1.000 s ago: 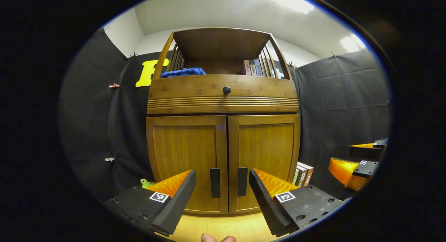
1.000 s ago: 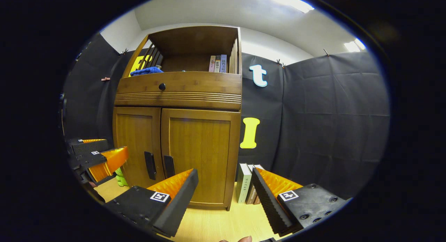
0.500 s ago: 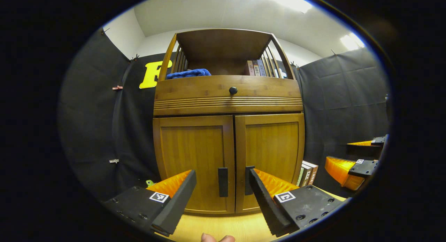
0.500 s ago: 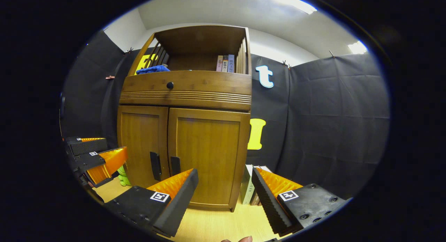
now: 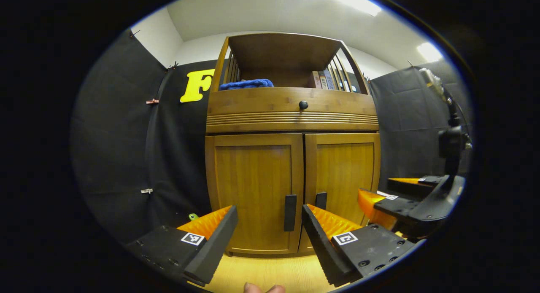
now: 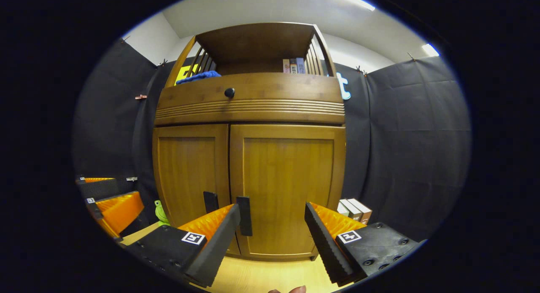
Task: Open the right door of the double-door shoe cabinet with the right hand, and open the left door with the left hand.
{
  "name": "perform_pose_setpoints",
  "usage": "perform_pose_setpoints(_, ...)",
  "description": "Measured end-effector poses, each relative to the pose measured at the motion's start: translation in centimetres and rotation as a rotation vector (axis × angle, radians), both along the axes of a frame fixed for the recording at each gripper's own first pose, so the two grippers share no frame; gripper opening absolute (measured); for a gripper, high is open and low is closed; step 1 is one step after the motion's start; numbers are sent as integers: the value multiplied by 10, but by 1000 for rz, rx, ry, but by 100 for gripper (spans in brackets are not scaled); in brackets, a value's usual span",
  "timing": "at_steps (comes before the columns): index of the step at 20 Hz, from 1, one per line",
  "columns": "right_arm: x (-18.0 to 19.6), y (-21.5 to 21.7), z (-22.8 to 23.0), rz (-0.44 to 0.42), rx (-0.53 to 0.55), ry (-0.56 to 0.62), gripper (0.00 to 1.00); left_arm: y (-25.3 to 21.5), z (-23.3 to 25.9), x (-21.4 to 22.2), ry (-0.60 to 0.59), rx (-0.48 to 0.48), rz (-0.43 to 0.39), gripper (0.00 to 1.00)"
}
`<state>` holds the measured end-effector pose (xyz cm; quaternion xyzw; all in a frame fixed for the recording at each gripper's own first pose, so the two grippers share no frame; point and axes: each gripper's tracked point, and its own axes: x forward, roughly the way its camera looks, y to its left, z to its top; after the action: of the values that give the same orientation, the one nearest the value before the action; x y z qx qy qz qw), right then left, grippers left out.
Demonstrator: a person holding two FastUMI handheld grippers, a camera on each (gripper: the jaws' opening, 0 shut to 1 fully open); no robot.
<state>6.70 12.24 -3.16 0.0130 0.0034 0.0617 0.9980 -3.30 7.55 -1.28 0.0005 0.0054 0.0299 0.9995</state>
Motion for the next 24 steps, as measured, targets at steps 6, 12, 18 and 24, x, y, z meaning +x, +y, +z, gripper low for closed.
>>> perform_pose_setpoints(6, 57, 52, -39, 47, 26, 36, 98, 33, -11, -6, 24, -3, -2, 95)
perform_pose_setpoints(12, 103, 64, -98, 14, 64, 155, 83, 42, -10, -16, 26, 8, -16, 95)
perform_pose_setpoints(18, 127, 69, -98, -3, 62, 167, 51, 44, -3, -28, 15, 5, -19, 95)
perform_pose_setpoints(24, 112, 67, -99, 55, 56, 179, 24, 45, 6, -29, 15, 23, 17, 95)
